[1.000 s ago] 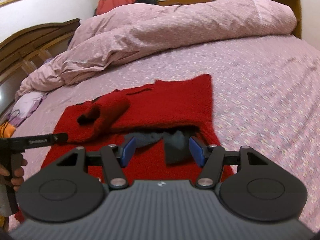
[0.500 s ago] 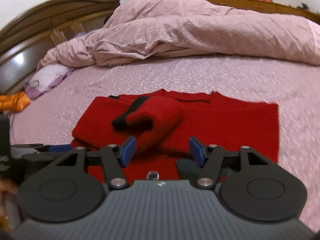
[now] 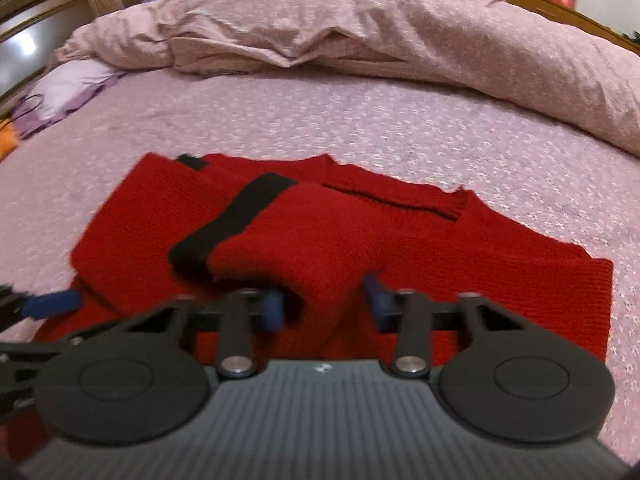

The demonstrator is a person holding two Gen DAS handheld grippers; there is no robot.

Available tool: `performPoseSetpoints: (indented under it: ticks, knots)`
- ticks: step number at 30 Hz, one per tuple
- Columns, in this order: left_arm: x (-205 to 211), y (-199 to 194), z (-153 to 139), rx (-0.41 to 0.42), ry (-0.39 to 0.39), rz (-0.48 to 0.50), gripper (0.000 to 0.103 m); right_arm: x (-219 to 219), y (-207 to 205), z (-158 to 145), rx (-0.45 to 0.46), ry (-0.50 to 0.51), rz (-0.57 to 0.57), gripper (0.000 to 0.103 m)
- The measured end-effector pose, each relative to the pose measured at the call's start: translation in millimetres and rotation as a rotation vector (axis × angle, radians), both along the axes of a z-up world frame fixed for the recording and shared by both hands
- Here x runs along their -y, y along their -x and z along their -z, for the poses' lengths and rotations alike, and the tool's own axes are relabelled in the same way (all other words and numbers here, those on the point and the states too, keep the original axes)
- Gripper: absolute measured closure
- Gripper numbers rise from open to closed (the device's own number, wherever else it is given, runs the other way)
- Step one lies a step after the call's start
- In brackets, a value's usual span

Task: Fold small clothes
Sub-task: 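Grasp the black cuff of the newly folded sleeve with the right gripper, then drag the cuff flat across the body and open the right gripper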

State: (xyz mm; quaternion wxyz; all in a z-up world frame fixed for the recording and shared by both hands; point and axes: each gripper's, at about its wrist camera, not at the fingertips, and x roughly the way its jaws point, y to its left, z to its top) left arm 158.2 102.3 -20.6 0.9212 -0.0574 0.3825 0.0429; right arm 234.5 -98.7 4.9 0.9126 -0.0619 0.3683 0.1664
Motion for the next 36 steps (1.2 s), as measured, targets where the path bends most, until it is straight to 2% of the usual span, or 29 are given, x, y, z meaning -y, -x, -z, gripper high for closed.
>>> performPoseSetpoints:
  ticks: [4, 8, 11, 13, 16, 17, 19, 22, 26, 30, 36]
  knots:
    - [0.7, 0.1, 1.5, 0.003, -0.008, 0.001, 0.04, 14.7, -1.3, -8.1, 0.028, -0.077, 0.04, 0.085]
    - [1.6, -0.5, 3.6, 0.004, -0.012, -0.005, 0.04, 40.6, 9.0, -30.9, 0.135, -0.16, 0.11, 0.086]
    - [4.0, -1.6, 4.3, 0.004, -0.025, -0.005, 0.04, 64.6, 14.7, -36.2, 0.162, -0.261, 0.148, 0.086]
    - [5.5, -2.1, 4.7, 0.003, -0.032, -0.006, 0.04, 77.2, 12.2, -27.2, 0.133, -0.302, 0.172, 0.085]
    - [6.3, -1.6, 5.4, 0.005, -0.033, -0.002, 0.04, 91.5, 4.4, -1.5, 0.031, -0.358, 0.24, 0.083]
    - [6.0, -1.1, 5.9, 0.006, -0.033, 0.0, 0.04, 99.3, 2.4, 9.6, -0.009, -0.384, 0.278, 0.081]
    - [4.9, -0.5, 6.2, 0.007, -0.03, 0.005, 0.04, 108.7, 7.0, 22.2, -0.032, -0.419, 0.315, 0.073]
    - [4.3, -0.4, 6.3, 0.007, -0.03, 0.006, 0.04, 118.1, 21.1, 23.3, 0.02, -0.409, 0.345, 0.062]
    - [6.7, -0.9, 6.7, 0.008, -0.042, 0.0, 0.039, 136.9, 29.1, 17.3, 0.065, -0.403, 0.388, 0.061]
    - [7.3, -1.1, 7.5, 0.009, -0.044, -0.001, 0.039, 160.2, 29.5, 17.9, 0.069, -0.397, 0.441, 0.061]
    - [8.1, -1.6, 8.3, 0.006, -0.051, -0.002, 0.039, 182.1, 27.2, 19.5, 0.049, -0.45, 0.427, 0.06]
